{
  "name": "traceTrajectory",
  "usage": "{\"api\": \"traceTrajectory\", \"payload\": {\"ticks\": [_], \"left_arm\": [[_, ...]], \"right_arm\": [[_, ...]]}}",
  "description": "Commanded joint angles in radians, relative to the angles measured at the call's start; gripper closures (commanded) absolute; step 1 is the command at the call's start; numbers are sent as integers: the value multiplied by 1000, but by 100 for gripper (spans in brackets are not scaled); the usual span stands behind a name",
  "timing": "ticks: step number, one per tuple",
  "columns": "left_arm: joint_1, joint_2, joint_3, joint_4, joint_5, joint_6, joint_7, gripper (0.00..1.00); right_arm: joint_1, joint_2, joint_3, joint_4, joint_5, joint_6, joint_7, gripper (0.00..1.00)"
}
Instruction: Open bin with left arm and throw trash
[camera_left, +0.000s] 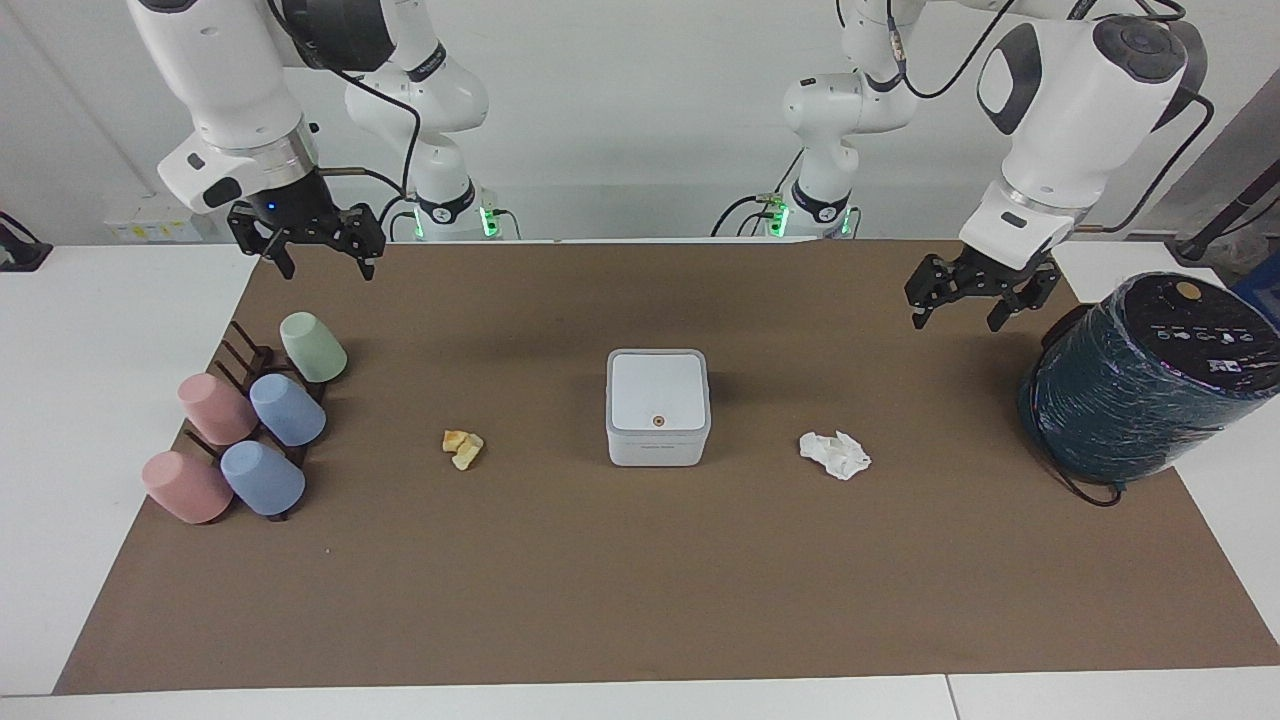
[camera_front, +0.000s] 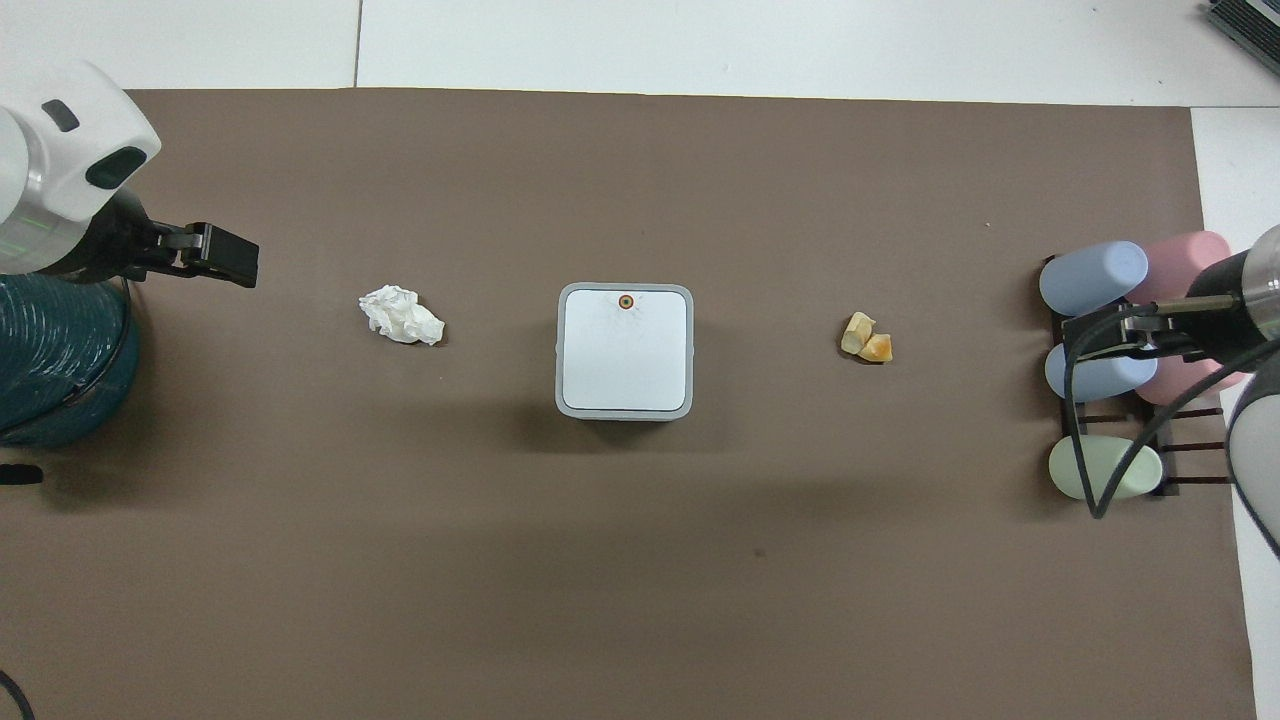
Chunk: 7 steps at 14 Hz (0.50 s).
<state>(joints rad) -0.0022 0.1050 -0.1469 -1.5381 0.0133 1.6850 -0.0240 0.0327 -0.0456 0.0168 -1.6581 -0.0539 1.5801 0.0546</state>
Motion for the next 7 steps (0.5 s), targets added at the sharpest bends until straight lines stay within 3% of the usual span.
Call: {"api": "traceTrajectory", "payload": {"ticks": [1, 7], "left_arm": [[11, -34, 0, -40, -16, 21, 2, 0], [-5, -36, 0, -50, -15, 21, -2, 0]], "right_arm": [[-11, -3, 5, -5, 25, -2, -27, 0], [-17, -3, 5, -5, 25, -2, -24, 0]]}}
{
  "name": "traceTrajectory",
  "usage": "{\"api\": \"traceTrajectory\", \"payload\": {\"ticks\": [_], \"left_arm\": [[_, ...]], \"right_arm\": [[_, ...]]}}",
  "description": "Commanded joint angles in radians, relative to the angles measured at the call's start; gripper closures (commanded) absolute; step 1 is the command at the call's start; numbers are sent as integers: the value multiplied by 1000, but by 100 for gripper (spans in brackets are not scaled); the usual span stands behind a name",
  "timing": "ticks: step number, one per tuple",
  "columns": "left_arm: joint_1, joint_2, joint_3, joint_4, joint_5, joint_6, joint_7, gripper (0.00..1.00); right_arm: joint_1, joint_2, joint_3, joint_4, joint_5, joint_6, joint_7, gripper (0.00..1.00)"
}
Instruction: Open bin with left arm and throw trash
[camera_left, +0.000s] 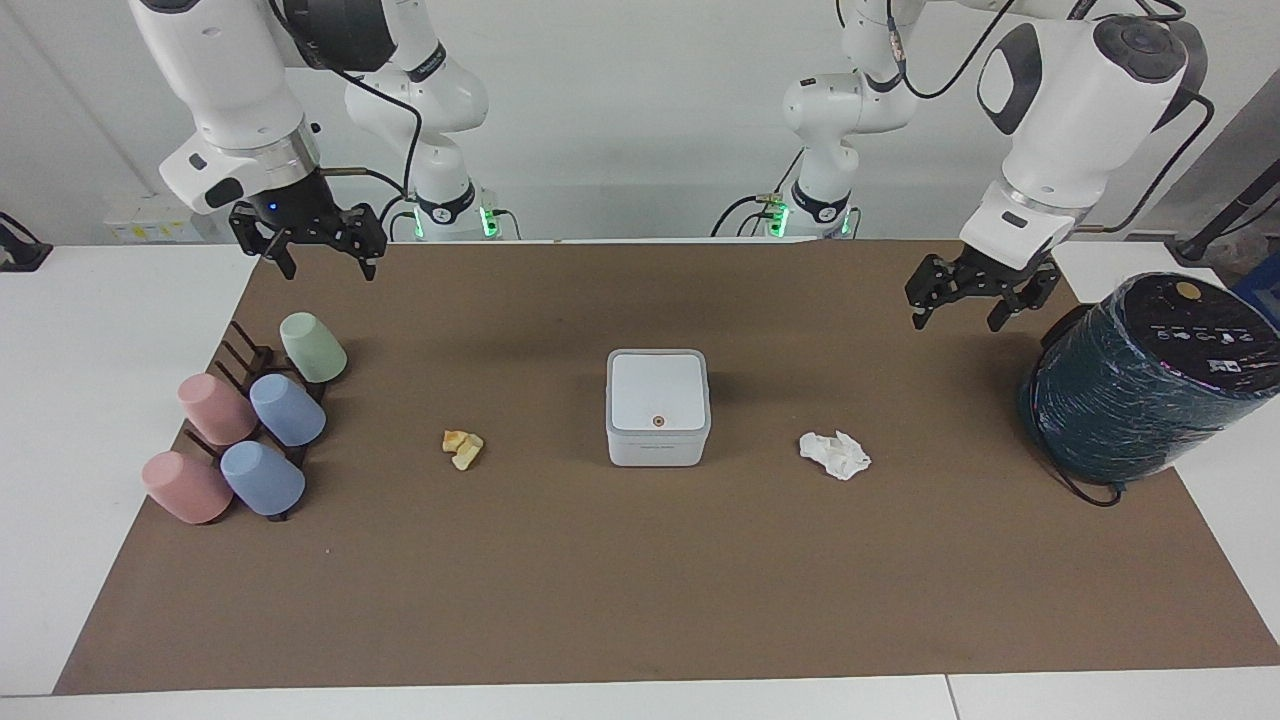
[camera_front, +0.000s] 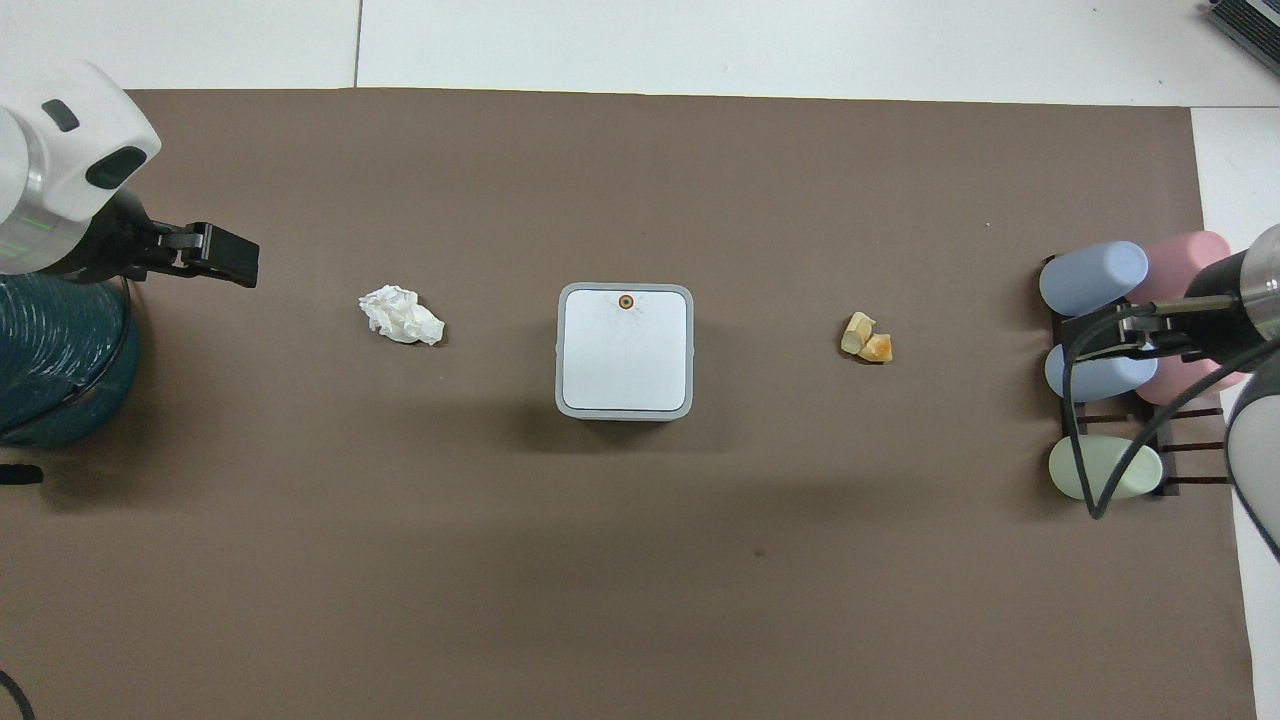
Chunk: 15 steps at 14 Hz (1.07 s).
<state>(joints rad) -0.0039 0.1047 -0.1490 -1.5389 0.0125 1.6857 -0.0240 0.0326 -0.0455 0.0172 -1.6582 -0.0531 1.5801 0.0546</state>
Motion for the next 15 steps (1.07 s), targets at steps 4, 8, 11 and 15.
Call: {"api": "traceTrajectory", "payload": {"ticks": [4, 8, 11, 15], "left_arm": [[-5, -65, -6, -108, -14, 29, -7, 18], [-73, -76, -7, -145, -14, 61, -124, 80], [-145, -68, -7, -176, -14, 123, -250, 98], [-214, -28, -9, -182, -19, 215, -391, 100]], "right_arm": [[-23, -4, 3, -8, 24, 1, -29, 0], [-28, -11, 3, -46, 22, 92, -18, 1], [-26, -69, 3, -228, 24, 278, 30, 2], [-17, -36, 3, -310, 24, 429, 175, 0]]}}
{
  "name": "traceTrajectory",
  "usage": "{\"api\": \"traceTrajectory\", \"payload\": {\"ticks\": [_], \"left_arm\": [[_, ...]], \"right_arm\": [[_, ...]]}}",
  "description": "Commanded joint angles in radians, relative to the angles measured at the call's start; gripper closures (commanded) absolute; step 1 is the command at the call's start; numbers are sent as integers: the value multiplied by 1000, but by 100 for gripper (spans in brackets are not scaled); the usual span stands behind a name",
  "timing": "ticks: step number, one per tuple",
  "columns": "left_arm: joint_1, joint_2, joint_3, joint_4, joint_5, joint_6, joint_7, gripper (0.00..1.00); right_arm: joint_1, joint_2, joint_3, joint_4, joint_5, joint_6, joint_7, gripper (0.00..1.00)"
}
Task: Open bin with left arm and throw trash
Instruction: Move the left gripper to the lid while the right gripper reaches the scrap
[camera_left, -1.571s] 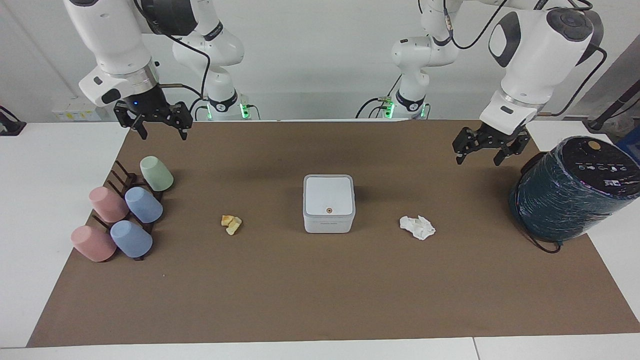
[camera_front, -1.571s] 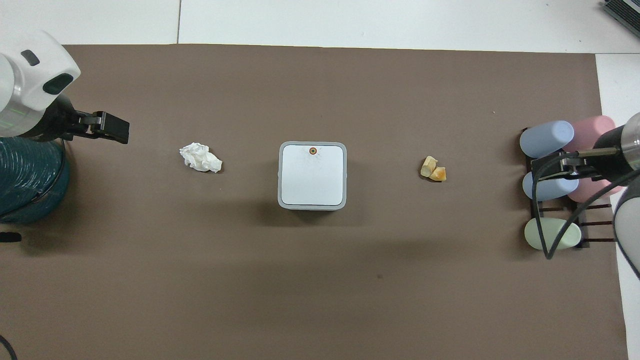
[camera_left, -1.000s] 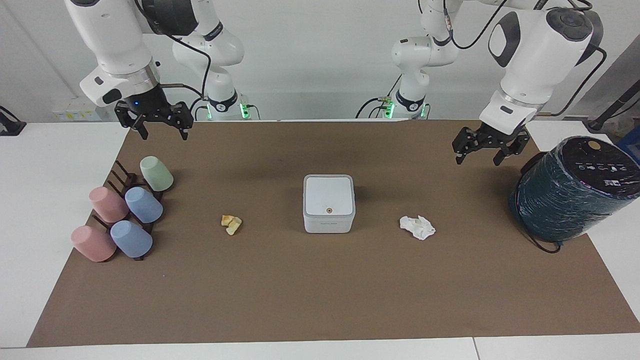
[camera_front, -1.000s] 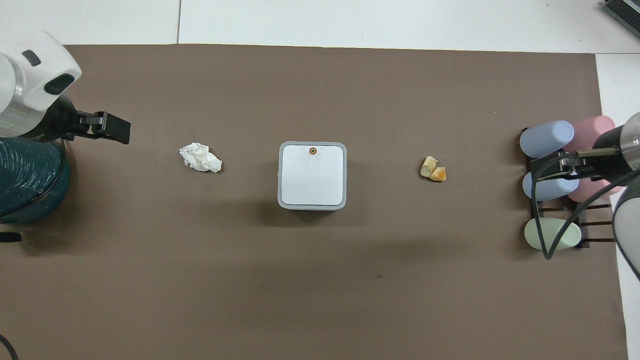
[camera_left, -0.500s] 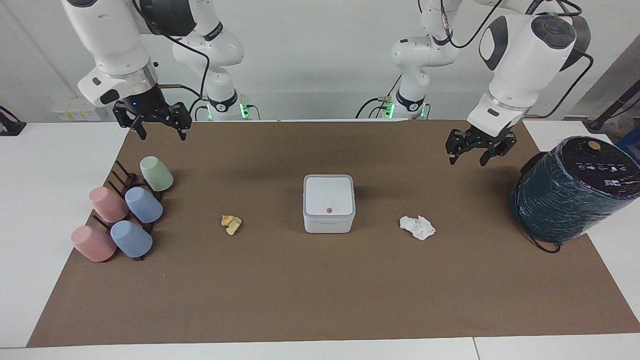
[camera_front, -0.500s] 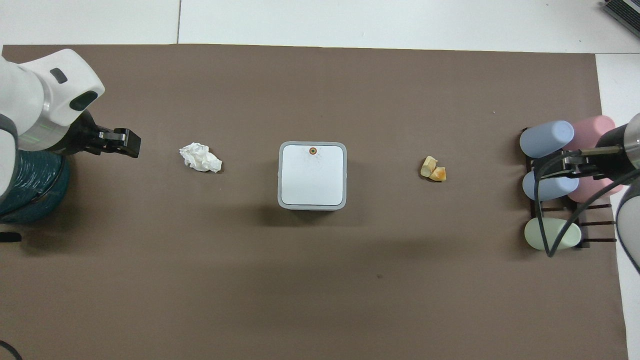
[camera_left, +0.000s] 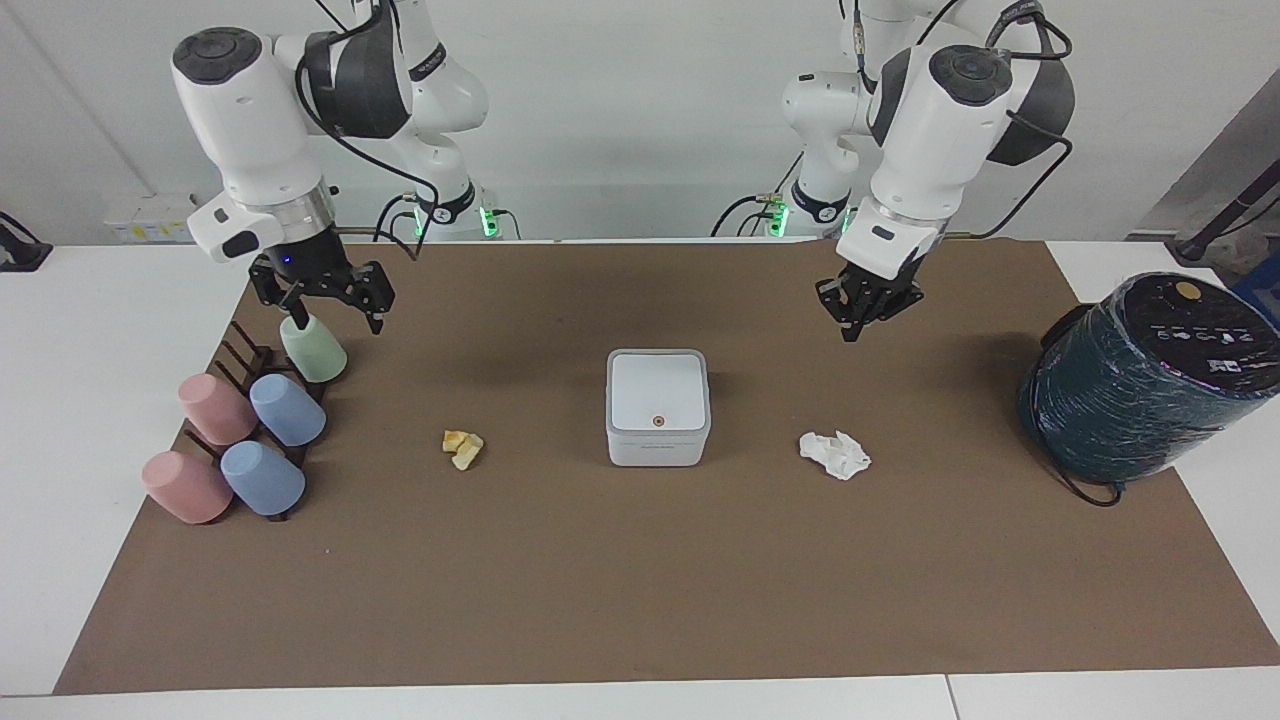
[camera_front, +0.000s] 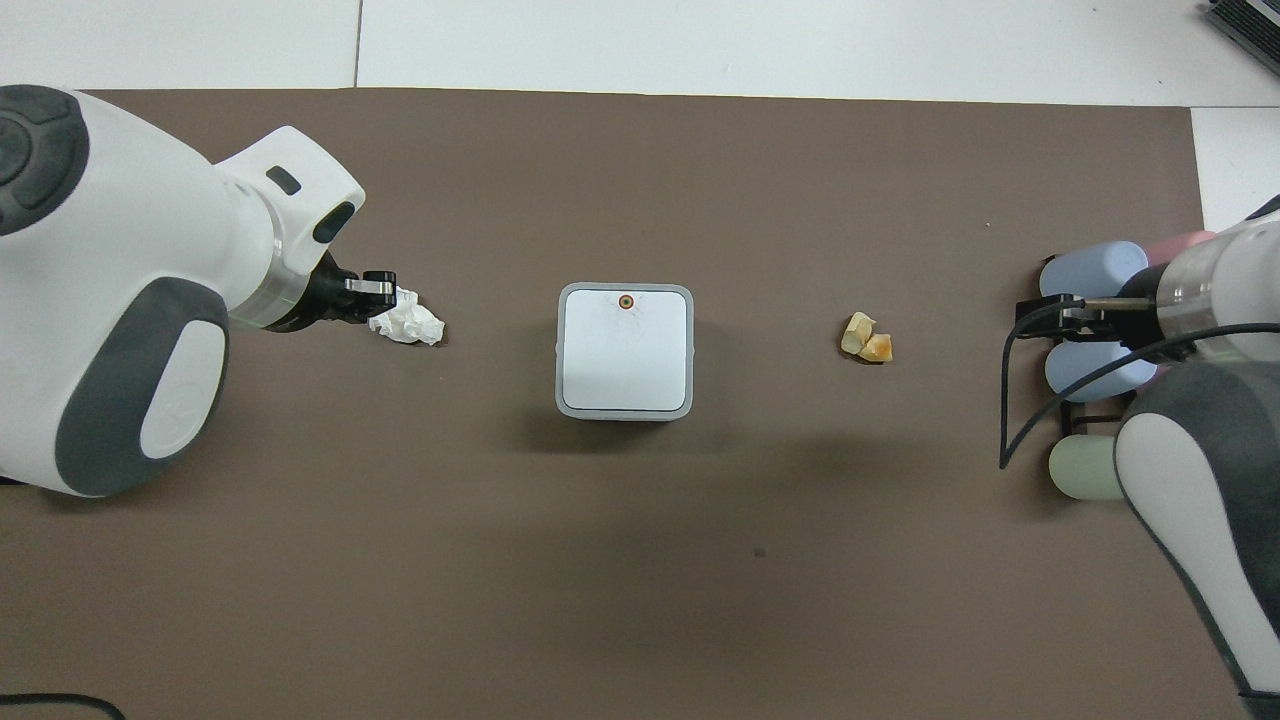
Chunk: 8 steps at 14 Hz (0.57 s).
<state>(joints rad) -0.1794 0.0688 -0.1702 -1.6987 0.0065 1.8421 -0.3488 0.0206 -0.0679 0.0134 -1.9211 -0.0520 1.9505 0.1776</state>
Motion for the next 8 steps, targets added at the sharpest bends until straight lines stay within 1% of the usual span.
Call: {"api": "traceTrajectory", "payload": {"ticks": [1, 2, 3, 4, 5, 6, 8], "left_arm": [[-57, 23, 12, -22, -25, 93, -108, 100], [-78, 41, 12, -22, -40, 129, -146, 100], [-97, 57, 12, -22, -43, 159, -182, 100], [-116, 74, 12, -22, -45, 195, -214, 100], [-135, 88, 12, -22, -46, 227, -246, 100], [-147, 95, 12, -22, -48, 262, -274, 100], [-166, 112, 12, -18, -89, 322, -303, 100]], "right_arm": [[2, -6, 8, -71, 23, 117, 62, 0], [22, -1, 8, -102, 23, 180, 62, 0], [41, 6, 8, -130, 24, 233, 62, 5], [56, 20, 8, -148, 26, 270, 60, 12], [74, 40, 8, -159, 30, 307, 60, 8], [87, 68, 8, -174, 30, 364, 54, 0], [126, 127, 8, -213, 30, 550, 60, 0]]}}
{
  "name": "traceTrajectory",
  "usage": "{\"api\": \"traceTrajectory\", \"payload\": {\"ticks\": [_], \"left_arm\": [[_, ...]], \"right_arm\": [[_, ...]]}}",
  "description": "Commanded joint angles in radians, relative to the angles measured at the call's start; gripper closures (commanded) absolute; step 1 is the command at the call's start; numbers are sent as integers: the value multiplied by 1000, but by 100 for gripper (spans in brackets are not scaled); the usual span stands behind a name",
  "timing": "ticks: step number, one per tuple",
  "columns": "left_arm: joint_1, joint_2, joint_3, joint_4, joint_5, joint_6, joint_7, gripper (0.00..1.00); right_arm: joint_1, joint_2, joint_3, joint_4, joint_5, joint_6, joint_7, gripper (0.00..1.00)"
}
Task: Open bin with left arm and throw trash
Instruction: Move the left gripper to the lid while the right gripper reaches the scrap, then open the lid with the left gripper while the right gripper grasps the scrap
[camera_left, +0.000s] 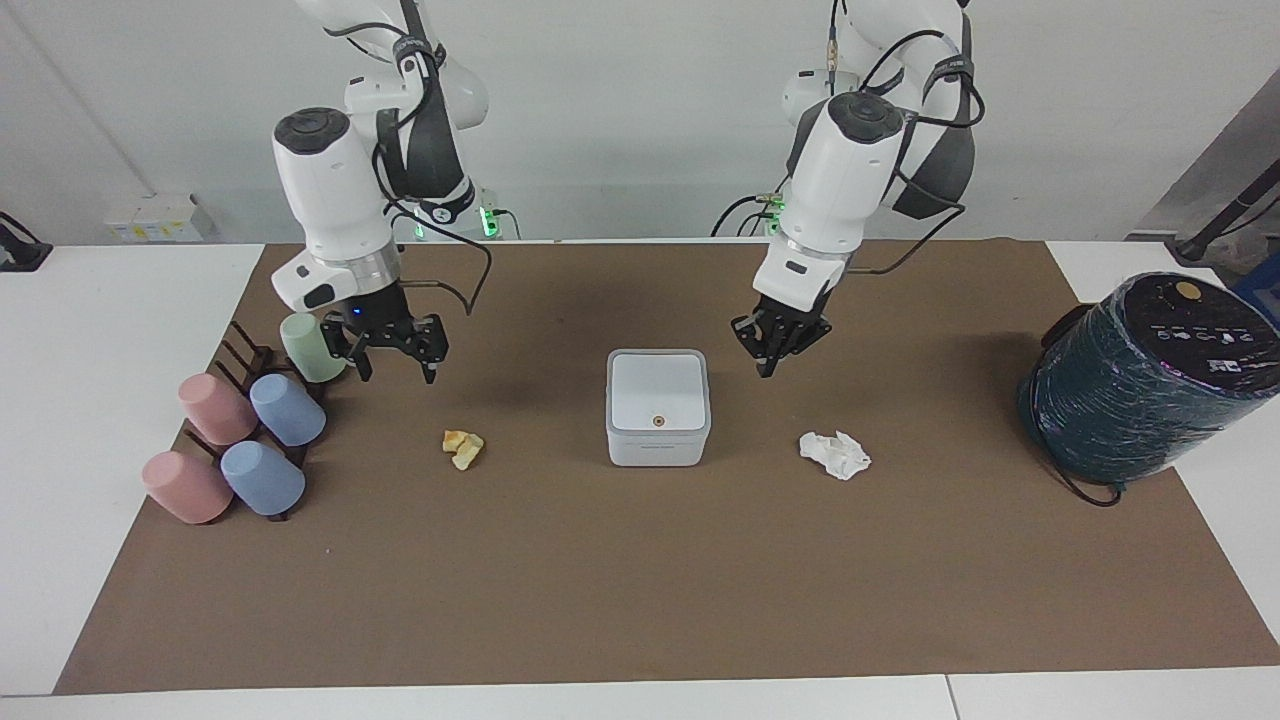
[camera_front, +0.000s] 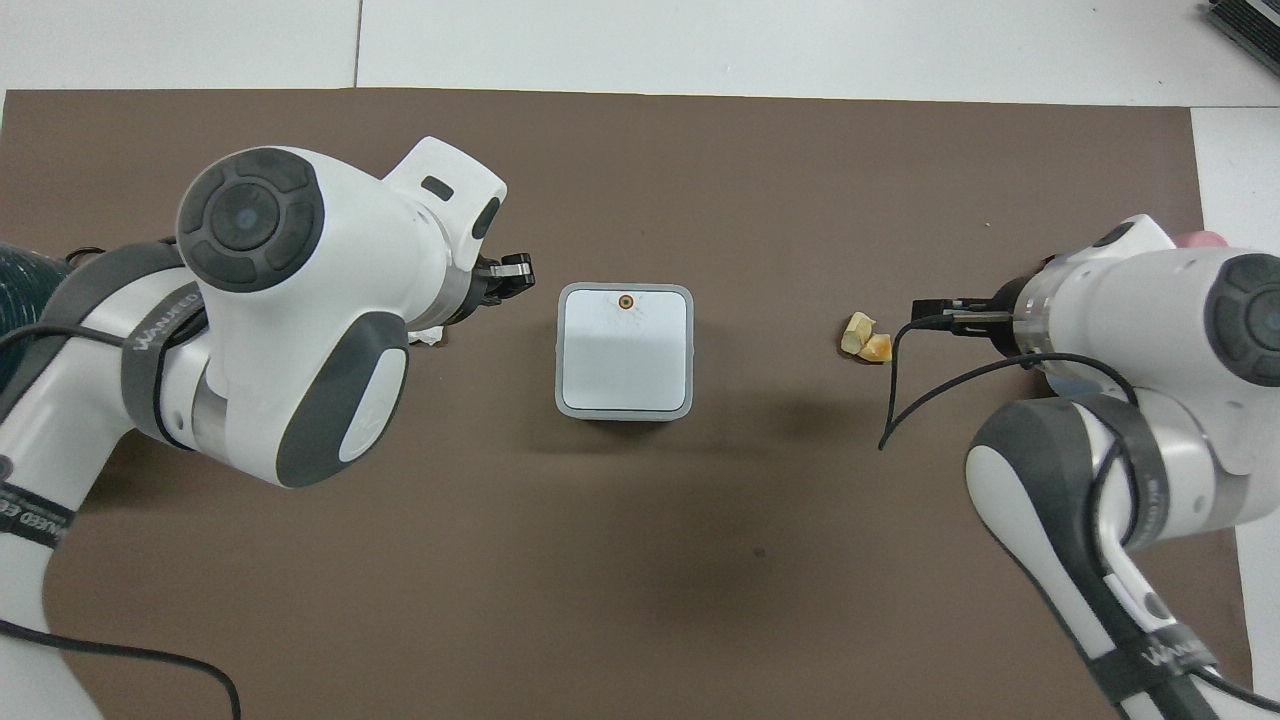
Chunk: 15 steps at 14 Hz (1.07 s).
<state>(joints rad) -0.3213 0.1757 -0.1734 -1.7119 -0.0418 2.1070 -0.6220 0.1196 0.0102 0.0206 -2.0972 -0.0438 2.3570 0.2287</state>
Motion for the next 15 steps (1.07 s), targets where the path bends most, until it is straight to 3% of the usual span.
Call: {"api": "traceTrajectory", "payload": {"ticks": [1, 3, 10, 15], "left_arm": [[-36, 14, 15, -5, -52, 85, -42, 100], [-61, 30, 15, -9, -53, 123, -79, 100], [-142, 126, 18, -5, -52, 245, -189, 100], [-153, 149, 18, -11, -49, 251, -191, 100]], "right_arm": [[49, 91, 1, -46, 22, 248, 11, 0], [66, 148, 1, -52, 22, 367, -3, 0], [60, 191, 1, -168, 16, 548, -95, 1], [57, 198, -1, -187, 16, 554, -160, 34]]}}
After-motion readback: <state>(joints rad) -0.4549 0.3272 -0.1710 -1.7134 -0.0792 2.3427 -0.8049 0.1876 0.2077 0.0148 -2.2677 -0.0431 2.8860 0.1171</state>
